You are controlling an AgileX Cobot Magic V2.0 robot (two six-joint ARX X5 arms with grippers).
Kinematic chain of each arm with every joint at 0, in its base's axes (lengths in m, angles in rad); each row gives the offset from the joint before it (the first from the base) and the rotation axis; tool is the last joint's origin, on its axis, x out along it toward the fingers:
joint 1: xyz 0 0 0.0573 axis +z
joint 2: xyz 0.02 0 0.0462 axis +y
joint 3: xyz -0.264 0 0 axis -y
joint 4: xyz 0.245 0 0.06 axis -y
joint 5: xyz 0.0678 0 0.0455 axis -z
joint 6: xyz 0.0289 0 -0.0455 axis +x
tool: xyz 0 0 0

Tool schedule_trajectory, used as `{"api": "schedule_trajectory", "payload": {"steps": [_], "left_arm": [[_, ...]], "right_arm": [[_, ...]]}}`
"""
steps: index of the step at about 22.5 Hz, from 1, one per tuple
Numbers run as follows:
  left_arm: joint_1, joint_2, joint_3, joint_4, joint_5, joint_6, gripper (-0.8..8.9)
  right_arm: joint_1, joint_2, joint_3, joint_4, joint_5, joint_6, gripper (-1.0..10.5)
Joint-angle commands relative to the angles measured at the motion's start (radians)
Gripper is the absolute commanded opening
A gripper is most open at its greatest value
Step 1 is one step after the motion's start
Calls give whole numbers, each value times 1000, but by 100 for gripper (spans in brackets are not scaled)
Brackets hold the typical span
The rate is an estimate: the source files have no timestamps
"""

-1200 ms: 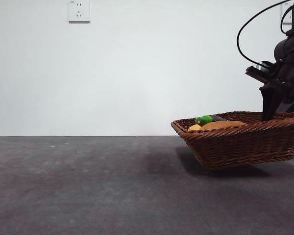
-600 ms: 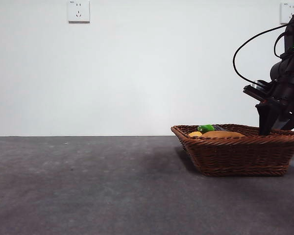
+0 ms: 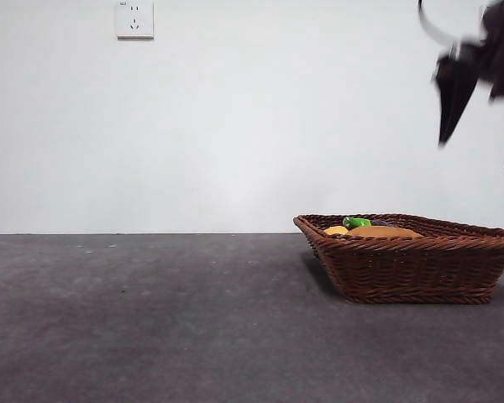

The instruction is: Help me put the vegetables on the table into the basket

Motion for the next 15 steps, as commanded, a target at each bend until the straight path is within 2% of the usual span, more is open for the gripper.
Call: {"api": "schedule_trajectory", "payload": {"steps": [1,2,3,5,6,11,15], "left_arm": [[-3,-73,-92,2,-43,10,-4],[-3,-103,-135,2,-64,9,-4],[-3,-131,-174,2,-83,9,-4],[-3,-172,-232,2,-110,8,-4],[-3,-186,-247,2,-126,8,-4],[-3,-202,-253,2,-127,17,-4],[-3,-198,-253,2,-127,17,-4]], "right_arm": [[5,-154,0,-9,41,39,467],[5,-222,0,-11,41,47,431],[5,-290,0,-20,42,45,332],[5,-419,0,-50,42,38,61],[5,-480,0,-62,42,27,-14],[5,-752,-2,-121,41,24,-9],[5,-880,-2,-121,31,29,0]]}}
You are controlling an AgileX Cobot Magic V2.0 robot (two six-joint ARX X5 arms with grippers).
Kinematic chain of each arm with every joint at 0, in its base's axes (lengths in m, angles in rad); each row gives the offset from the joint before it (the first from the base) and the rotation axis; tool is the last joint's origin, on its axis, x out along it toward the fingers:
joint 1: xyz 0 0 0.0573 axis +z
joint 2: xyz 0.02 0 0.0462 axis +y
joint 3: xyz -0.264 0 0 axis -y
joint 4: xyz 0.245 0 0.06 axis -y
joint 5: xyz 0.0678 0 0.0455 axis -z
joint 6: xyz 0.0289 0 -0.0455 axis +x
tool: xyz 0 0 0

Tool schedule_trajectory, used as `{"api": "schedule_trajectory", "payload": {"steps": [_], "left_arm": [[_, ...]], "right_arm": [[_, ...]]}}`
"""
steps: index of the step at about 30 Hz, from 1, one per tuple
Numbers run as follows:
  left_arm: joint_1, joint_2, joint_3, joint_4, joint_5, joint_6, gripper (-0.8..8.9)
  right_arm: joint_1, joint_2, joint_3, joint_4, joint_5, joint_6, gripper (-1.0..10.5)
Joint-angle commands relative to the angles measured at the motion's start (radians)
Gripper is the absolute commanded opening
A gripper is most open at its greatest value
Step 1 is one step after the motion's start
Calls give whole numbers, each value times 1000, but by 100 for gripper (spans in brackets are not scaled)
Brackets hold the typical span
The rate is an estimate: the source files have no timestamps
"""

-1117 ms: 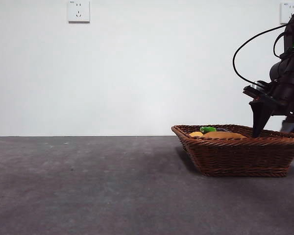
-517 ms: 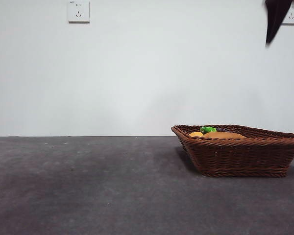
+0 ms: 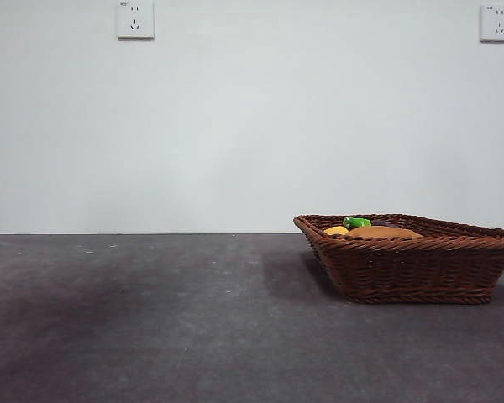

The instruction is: Help me put the vegetables on the table into the basket

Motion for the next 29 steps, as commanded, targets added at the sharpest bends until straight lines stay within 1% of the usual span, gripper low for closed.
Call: {"api": "schedule_trajectory", "payload": {"steps": [1,7,13,18,19,20,21,22,24,25,26,27,28,29], "left_arm": [[-3,2,-2,5,-3,12,-4],[-3,22,-2,5,-3,12,-4],[-3,55,-2,5,-3,12,-4],[-1,93,-2,5,-3,12,-4],[3,97,-2,5,-5,27,-4],[16,97,-2,5,-24,77,-4],[39,97,-5,5,-50,170,-4],[61,97,-10,10,-62,235,-4],[138,91,-37,50,-73,340,-4],[203,81,-68,91,-52,392,-4],[294,64,-126,165,7,434,-3],[376,43,-192,245,65,455,-3],[479,9,-291,361,127,475,-4],[561,-22,-382,465,167,485,-4]], "right_arm": [[2,-26,-2,-24,-1,0,0],[2,-20,-2,-24,22,-1,0],[1,43,-2,-24,25,-1,0],[1,121,-2,-24,51,-1,0],[1,138,-2,-24,53,-1,0],[1,154,-2,-24,53,-1,0],[1,177,-2,-24,53,-1,0],[1,195,-2,-24,53,-1,0],[1,237,-2,-24,55,-1,0],[1,263,-2,-24,56,-1,0],[1,296,-2,-24,56,-1,0],[1,322,-2,-24,56,-1,0],[1,354,-2,-24,56,-1,0],[1,378,-2,-24,56,-1,0]]}}
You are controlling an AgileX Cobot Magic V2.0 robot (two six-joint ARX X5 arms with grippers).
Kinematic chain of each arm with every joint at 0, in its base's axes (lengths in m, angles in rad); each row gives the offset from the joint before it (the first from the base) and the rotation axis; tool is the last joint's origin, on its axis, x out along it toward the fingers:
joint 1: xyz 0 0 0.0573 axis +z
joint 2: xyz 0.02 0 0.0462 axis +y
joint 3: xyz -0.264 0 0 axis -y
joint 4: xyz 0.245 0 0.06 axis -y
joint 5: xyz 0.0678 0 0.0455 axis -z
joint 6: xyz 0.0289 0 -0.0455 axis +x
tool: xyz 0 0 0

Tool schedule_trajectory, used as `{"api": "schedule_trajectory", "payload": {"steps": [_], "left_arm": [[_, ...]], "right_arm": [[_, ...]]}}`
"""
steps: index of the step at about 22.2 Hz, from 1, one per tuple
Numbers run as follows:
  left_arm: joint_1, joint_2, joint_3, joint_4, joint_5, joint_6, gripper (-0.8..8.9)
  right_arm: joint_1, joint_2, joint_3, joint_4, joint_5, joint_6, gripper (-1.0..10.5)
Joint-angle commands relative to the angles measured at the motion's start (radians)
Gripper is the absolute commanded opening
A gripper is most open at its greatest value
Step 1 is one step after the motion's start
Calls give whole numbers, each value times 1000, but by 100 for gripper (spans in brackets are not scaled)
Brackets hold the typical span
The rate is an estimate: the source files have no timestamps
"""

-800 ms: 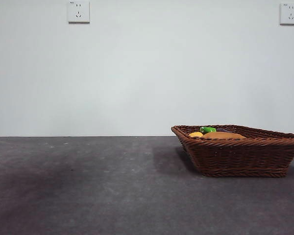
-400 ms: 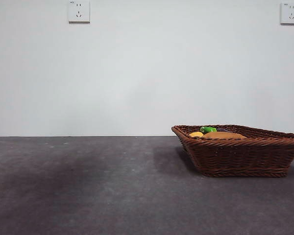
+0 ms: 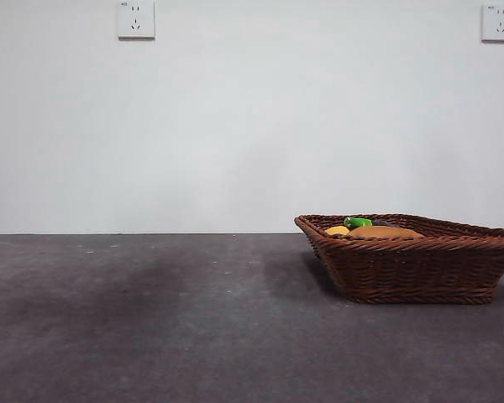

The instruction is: Help me put the vegetables on the table into the basket

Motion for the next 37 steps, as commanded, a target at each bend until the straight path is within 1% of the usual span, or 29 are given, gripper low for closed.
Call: {"api": "schedule_trajectory", "payload": {"steps": [1,4,6,7,9,11,15,19,21,22,23,25,28,29,32,37], "left_arm": [[218,-75,-246,272,92,74,-3],[426,-188,-569,616,204,57,-4],[515,-274,-759,784,264,25,-4],[548,-320,-843,843,262,7,-4],[600,-414,-977,910,256,-19,-3],[640,-508,-1071,923,256,-47,-4],[715,-653,-1190,921,255,-91,-3],[726,-742,-1268,921,253,-101,-4],[726,-772,-1300,921,183,-176,-3],[726,-787,-1304,886,135,-208,-3],[726,-798,-1304,863,104,-217,-3],[726,-799,-1304,840,68,-200,-3],[726,-799,-1304,833,69,-132,-3],[726,-799,-1304,833,70,-122,-3],[726,-799,-1304,835,84,-140,-3],[728,-799,-1304,836,82,-139,-3]], "right_arm": [[1,58,-8,-24,3,-1,0],[1,126,-8,-24,3,-1,0],[1,162,-8,-24,8,-1,0],[1,177,-8,-24,11,-1,0],[1,200,-8,-23,22,-1,0],[1,211,-8,-23,31,-1,0],[0,212,-8,-21,48,-1,0],[0,212,-8,-21,55,-1,0],[0,212,-8,-21,55,-1,0],[0,212,-8,-21,55,-1,0],[0,212,-8,-21,55,-1,0],[0,212,-8,-21,55,-1,0],[0,212,-8,-21,55,-1,0],[0,212,-8,-21,55,-1,0],[0,212,-8,-21,55,-1,0],[0,212,-8,-21,55,-1,0]]}}
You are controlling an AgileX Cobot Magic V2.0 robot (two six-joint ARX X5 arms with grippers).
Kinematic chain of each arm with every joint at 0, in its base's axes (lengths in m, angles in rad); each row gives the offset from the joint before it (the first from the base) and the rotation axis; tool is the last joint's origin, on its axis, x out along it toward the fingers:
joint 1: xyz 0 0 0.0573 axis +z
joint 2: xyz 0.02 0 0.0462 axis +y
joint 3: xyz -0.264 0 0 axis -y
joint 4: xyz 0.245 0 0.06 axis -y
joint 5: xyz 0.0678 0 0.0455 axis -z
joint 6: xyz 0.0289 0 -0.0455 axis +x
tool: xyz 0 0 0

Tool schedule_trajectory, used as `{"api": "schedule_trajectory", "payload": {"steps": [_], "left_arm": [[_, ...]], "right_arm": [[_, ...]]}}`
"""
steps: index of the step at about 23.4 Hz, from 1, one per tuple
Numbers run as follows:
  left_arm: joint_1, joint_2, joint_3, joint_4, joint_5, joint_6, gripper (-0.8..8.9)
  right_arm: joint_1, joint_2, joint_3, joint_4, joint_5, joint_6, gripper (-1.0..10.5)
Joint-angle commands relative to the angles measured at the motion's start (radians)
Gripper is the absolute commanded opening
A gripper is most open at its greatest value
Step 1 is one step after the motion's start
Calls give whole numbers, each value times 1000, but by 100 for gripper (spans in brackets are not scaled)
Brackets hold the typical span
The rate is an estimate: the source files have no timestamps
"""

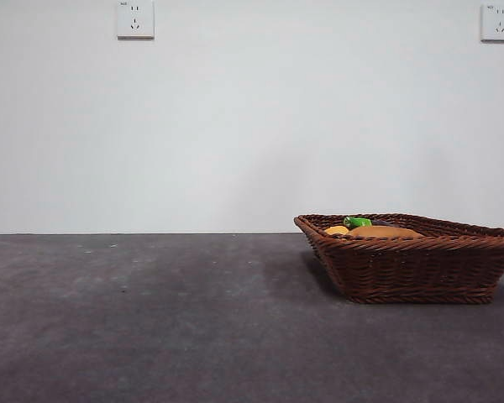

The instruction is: Help me put the vegetables on the table into the basket

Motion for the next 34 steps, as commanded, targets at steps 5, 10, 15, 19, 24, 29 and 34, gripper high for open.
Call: {"api": "schedule_trajectory", "payload": {"steps": [5,10,15,19,24,29,34], "left_arm": [[3,-1,-11,6,-3,3,-3],[3,11,-11,6,-3,3,-3],[3,35,-11,6,-3,4,-3],[3,56,-11,6,-3,4,-3],[3,71,-11,6,-3,4,-3],[3,75,-11,6,-3,4,-3],[3,75,-11,6,-3,3,-3]], "right_arm": [[0,5,-8,-21,3,-1,0],[0,5,-8,-4,15,-1,0],[3,-58,-13,125,77,-1,0],[21,-278,-194,442,77,-1,0],[19,-715,-799,1225,134,-15,0],[19,-1162,-1367,1669,179,-15,0],[18,-1397,-1622,1696,176,-7,0]]}}
